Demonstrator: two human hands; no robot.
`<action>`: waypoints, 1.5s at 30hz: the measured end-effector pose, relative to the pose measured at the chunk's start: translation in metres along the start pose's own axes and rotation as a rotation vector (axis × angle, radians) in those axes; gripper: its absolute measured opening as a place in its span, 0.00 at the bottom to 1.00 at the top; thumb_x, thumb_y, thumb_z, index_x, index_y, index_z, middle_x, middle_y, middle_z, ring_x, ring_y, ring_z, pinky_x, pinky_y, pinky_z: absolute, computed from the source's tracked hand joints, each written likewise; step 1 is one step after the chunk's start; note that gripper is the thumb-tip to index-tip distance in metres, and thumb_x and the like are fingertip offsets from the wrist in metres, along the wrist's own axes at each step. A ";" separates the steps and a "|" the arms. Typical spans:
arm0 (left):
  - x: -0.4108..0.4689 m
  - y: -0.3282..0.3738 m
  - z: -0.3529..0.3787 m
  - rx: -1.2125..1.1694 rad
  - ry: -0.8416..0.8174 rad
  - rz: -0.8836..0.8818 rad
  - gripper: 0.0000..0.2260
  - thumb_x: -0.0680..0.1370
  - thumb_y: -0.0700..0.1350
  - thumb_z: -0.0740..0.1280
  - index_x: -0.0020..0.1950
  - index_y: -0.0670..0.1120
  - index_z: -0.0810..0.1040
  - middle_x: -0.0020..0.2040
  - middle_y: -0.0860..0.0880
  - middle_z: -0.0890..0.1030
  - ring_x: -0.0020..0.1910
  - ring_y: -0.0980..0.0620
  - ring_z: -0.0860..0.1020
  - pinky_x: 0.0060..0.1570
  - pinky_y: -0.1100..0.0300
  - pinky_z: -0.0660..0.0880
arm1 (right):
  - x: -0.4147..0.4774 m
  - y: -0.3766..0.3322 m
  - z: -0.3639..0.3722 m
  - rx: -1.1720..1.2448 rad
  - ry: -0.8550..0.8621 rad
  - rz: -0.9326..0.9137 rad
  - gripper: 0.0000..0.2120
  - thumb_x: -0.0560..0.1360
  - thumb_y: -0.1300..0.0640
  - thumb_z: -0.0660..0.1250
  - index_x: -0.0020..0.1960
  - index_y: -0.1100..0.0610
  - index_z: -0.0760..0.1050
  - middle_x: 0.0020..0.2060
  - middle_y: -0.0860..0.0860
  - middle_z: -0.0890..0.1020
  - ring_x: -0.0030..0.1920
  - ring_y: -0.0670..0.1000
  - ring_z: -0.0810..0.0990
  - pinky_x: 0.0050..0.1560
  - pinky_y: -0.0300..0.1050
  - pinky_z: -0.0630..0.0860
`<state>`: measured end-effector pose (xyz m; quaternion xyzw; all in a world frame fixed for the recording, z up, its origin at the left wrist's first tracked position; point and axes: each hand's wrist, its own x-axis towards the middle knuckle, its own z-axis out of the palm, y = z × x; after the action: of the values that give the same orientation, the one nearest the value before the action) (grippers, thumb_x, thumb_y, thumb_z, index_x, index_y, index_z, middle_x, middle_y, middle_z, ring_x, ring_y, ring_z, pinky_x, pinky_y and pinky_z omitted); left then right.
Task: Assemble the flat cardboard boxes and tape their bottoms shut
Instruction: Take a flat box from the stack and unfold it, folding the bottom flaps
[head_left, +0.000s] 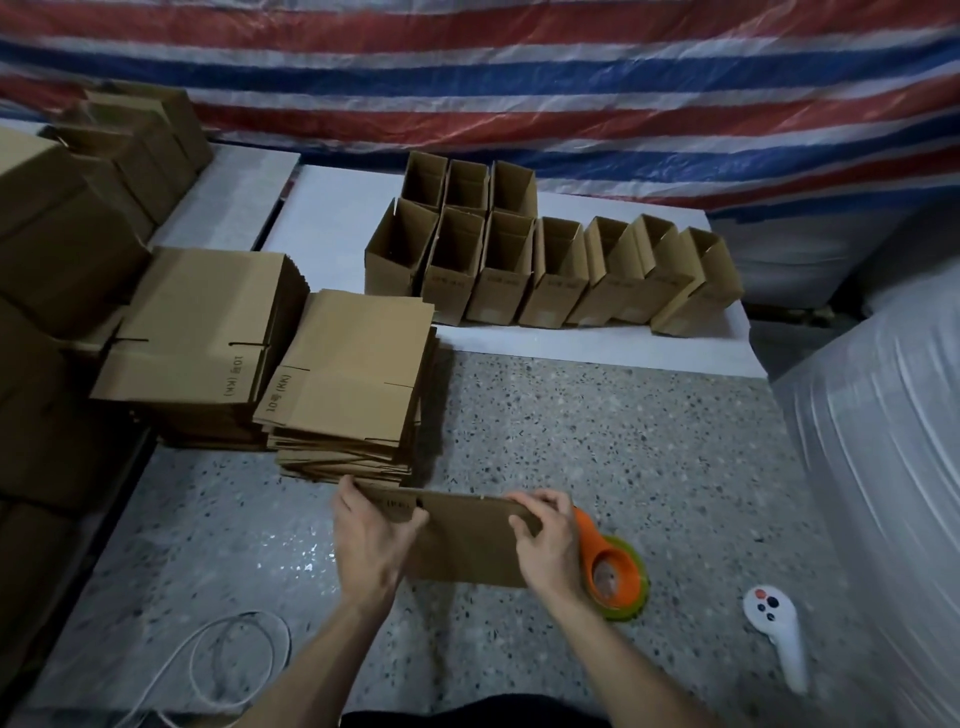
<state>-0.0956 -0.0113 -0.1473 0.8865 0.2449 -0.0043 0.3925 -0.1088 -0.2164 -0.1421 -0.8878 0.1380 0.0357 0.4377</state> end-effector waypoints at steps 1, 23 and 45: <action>0.001 0.002 0.001 -0.013 -0.018 -0.009 0.50 0.67 0.55 0.80 0.77 0.39 0.55 0.71 0.37 0.66 0.68 0.37 0.71 0.67 0.42 0.73 | -0.002 -0.001 -0.001 0.013 0.003 -0.001 0.16 0.76 0.62 0.72 0.58 0.44 0.81 0.53 0.43 0.70 0.57 0.44 0.71 0.64 0.39 0.70; -0.011 -0.051 -0.038 -0.687 -0.535 -0.093 0.49 0.60 0.19 0.57 0.68 0.63 0.73 0.68 0.58 0.74 0.71 0.54 0.70 0.58 0.56 0.76 | -0.039 0.016 -0.001 0.473 -0.166 0.098 0.13 0.79 0.44 0.62 0.61 0.31 0.72 0.64 0.36 0.75 0.70 0.46 0.72 0.72 0.55 0.68; 0.000 -0.035 -0.044 -0.726 -0.670 -0.268 0.21 0.78 0.58 0.65 0.72 0.67 0.70 0.69 0.64 0.74 0.67 0.60 0.72 0.60 0.59 0.72 | 0.005 0.028 0.011 0.306 -0.417 0.460 0.39 0.71 0.61 0.78 0.77 0.51 0.62 0.53 0.43 0.78 0.57 0.48 0.79 0.50 0.41 0.80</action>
<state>-0.1190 0.0396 -0.1411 0.6038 0.2026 -0.2532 0.7282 -0.1109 -0.2251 -0.1717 -0.7310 0.2458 0.2931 0.5650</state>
